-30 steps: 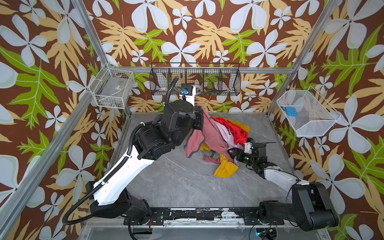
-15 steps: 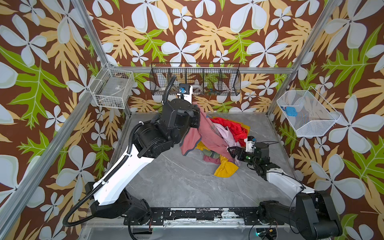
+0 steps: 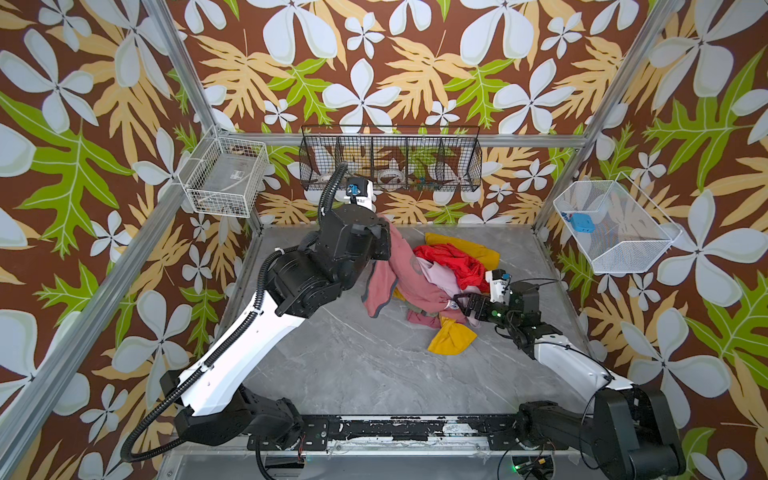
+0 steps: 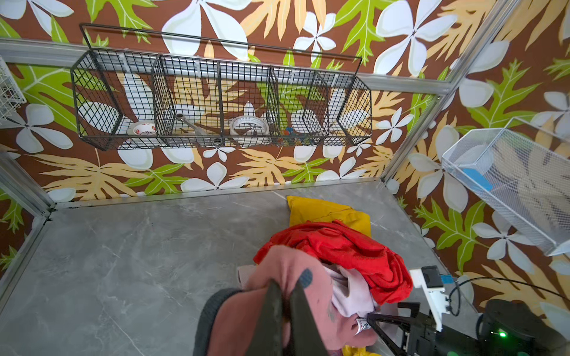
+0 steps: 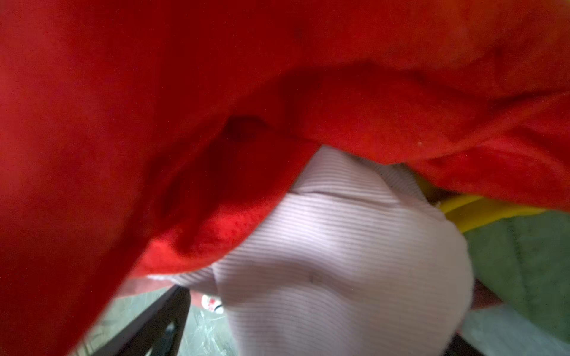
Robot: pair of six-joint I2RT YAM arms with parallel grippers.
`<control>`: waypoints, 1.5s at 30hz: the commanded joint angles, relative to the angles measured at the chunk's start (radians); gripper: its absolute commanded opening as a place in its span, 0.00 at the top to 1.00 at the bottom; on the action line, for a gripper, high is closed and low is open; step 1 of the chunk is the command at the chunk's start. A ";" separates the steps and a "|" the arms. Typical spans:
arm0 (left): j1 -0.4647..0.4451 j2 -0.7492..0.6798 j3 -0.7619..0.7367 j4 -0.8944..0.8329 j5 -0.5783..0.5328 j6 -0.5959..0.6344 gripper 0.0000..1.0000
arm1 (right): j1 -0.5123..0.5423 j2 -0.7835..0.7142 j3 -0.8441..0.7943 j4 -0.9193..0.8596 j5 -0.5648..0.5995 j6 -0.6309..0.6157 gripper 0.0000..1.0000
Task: Pick out a specific cloth from the pile
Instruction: 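Lift the pink shirt up out of the pile with the left gripper, then carry the pink shirt away from the pile toward the robot's left side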
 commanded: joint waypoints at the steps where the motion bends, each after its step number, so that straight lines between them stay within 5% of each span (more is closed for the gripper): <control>1: -0.011 0.005 0.038 0.011 0.002 -0.022 1.00 | 0.000 0.037 0.010 -0.015 0.010 -0.059 0.06; 9: -0.082 0.059 0.263 -0.077 -0.121 0.030 1.00 | -0.002 0.076 0.001 0.004 0.078 -0.027 0.09; 16: -0.094 0.012 0.286 -0.079 -0.216 0.059 1.00 | -0.002 0.078 -0.012 0.013 0.116 -0.016 0.09; 22: -0.095 -0.036 0.238 0.016 -0.216 0.131 1.00 | -0.002 0.067 -0.040 0.048 0.105 0.001 0.09; 31: -0.094 -0.125 0.080 0.140 -0.077 0.257 1.00 | -0.002 -0.022 -0.097 0.055 0.127 -0.005 0.05; 39: -0.095 -0.295 -0.106 0.357 -0.288 0.305 1.00 | -0.002 -0.060 -0.118 0.043 0.137 -0.007 0.04; 45: -0.095 -0.325 -0.100 0.477 -0.381 0.443 1.00 | -0.002 -0.123 -0.128 0.028 0.152 -0.006 0.01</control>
